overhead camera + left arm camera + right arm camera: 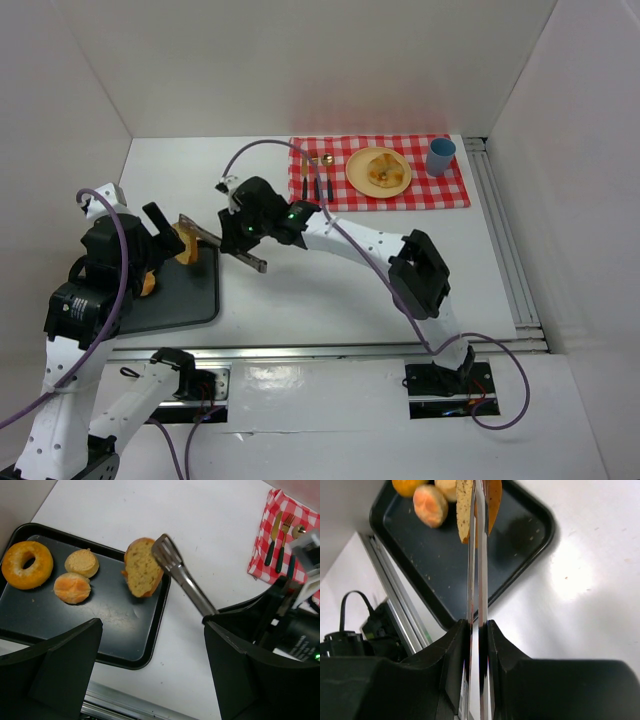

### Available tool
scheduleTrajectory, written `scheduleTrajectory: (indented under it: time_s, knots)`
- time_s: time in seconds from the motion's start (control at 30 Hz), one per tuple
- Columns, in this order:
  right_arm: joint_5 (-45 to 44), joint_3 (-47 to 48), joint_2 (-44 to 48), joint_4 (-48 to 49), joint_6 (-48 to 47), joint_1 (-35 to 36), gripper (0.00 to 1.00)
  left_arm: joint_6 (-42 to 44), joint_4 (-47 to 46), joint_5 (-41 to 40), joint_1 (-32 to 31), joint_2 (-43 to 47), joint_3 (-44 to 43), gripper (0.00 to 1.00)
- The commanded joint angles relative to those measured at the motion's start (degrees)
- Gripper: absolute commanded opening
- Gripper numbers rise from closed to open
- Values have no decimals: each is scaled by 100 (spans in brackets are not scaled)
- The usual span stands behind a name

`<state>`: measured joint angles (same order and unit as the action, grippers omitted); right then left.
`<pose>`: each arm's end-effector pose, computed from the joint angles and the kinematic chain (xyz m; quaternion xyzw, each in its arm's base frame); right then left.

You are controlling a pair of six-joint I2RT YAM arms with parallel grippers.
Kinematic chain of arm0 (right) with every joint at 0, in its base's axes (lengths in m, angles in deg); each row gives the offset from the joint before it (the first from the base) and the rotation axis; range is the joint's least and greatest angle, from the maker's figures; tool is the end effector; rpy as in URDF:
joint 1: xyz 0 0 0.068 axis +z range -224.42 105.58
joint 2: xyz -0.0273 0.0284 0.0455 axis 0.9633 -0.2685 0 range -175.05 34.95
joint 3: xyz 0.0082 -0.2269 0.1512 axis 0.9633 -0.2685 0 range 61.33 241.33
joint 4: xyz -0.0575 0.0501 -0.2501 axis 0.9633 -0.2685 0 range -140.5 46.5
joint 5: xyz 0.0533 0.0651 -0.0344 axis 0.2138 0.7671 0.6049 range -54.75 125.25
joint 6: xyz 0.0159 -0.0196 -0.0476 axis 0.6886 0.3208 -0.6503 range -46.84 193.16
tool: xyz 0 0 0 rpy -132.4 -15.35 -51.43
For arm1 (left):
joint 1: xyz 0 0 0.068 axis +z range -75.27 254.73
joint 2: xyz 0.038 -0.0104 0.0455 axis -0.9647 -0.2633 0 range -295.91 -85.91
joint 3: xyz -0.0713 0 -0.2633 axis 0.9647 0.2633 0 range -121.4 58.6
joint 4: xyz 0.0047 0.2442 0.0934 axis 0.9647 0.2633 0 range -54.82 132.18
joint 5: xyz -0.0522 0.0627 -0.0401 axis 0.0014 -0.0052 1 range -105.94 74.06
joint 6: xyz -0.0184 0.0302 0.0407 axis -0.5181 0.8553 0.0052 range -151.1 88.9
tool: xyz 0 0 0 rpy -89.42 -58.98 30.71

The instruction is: Place the bread

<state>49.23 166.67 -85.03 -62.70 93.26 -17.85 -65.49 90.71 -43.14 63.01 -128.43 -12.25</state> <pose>0.2651 0.4173 0.2779 -0.3285 0.8138 0.3740 0.2999 0.1077 -0.0057 0.4126 -0.2831 0.7894 -0.0136 0.5446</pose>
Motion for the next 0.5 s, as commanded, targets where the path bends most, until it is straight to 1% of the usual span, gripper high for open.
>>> scheduleTrajectory:
  time_s: [0.0, 0.07, 0.1, 0.17, 0.23, 0.33, 0.37, 0.4, 0.47]
  knots:
    - [79, 5, 580, 505, -6, -121, 0, 152, -139, -109, -14, 51, -175, 96]
    - [-52, -100, 739, 505, -6, -261, 0, 152, -139, -110, -14, 51, -175, 96]
    - [-131, -180, 957, 505, -6, -418, 0, 152, -139, -110, -14, 51, -175, 96]
    - [-351, -513, 1204, 558, -6, -655, 0, 152, -139, -162, -14, 51, -175, 96]
    - [-352, -865, 1582, 558, -6, -1130, 0, 152, -139, -111, -14, 51, -175, 96]
    - [-650, -1364, 2038, 496, -6, -1885, 0, 152, -139, -57, -14, 51, -175, 96]
    - [-738, -1480, 2136, 496, -6, -2096, 0, 152, -139, -5, -14, 51, -175, 96]
    - [-808, -1577, 2215, 496, -6, -2472, 0, 152, -139, -5, -14, 51, -175, 96]
    - [-1010, -1727, 2330, 496, -6, -2808, 0, 152, -139, 48, -14, -10, -113, 96]
